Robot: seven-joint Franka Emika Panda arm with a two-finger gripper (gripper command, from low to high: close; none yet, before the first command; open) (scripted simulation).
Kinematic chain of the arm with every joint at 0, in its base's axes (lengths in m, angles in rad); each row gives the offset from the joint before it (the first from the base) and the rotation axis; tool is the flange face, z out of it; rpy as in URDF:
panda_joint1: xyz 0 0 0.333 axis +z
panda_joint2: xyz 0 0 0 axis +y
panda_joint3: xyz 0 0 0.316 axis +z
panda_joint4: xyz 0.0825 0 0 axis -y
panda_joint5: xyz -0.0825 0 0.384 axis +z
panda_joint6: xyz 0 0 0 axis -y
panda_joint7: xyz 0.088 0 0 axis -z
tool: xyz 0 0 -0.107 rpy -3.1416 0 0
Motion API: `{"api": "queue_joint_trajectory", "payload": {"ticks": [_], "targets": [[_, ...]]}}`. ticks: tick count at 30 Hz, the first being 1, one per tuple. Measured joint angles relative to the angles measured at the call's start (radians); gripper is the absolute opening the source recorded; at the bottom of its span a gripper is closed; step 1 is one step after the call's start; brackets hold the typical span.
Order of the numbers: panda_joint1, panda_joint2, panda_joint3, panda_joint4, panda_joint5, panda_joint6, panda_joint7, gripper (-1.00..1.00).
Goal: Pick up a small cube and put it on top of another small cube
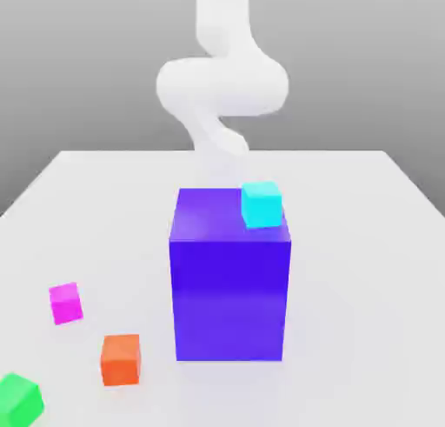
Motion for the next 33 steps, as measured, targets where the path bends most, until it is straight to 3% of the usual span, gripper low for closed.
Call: {"api": "queue_joint_trajectory", "payload": {"ticks": [15,21,27,28,33], "targets": [[-0.345,0.553,-0.178,-0.299,-0.070,0.344,0.279,0.00],[-0.457,0.774,-0.239,-0.408,0.072,0.483,0.263,0.00],[-0.580,0.993,-0.091,-0.381,0.227,0.651,0.158,0.00],[-0.600,1.020,-0.071,-0.376,0.231,0.674,0.155,-1.00],[-0.600,1.020,-0.071,-0.376,0.228,0.674,0.157,-1.00]]}}
